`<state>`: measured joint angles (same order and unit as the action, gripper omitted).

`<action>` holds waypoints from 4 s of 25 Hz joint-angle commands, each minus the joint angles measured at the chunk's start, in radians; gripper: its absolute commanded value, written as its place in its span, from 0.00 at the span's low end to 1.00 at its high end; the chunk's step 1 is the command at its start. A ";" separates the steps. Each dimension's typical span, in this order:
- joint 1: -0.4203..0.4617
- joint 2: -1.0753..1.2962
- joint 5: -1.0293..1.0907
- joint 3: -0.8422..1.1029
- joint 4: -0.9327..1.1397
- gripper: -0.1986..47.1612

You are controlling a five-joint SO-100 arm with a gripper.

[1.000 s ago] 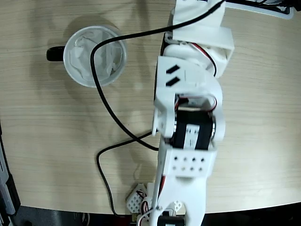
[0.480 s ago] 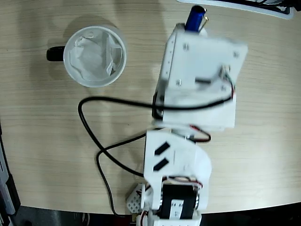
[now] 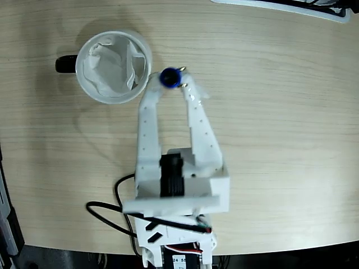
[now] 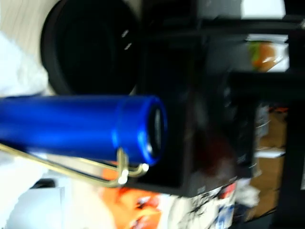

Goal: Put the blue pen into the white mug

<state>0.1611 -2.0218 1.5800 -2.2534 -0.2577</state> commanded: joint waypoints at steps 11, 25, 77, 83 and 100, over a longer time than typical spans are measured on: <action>0.160 0.112 0.006 -0.202 -0.552 0.01; 0.224 0.523 0.014 -0.169 -0.784 0.14; -0.230 -1.092 -1.424 -0.721 0.775 0.00; -0.189 -1.220 -1.424 -0.753 1.003 0.00; -0.192 -1.348 -1.436 -0.785 1.261 0.00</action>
<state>-0.0215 -3.3027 0.1457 -3.0419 0.9756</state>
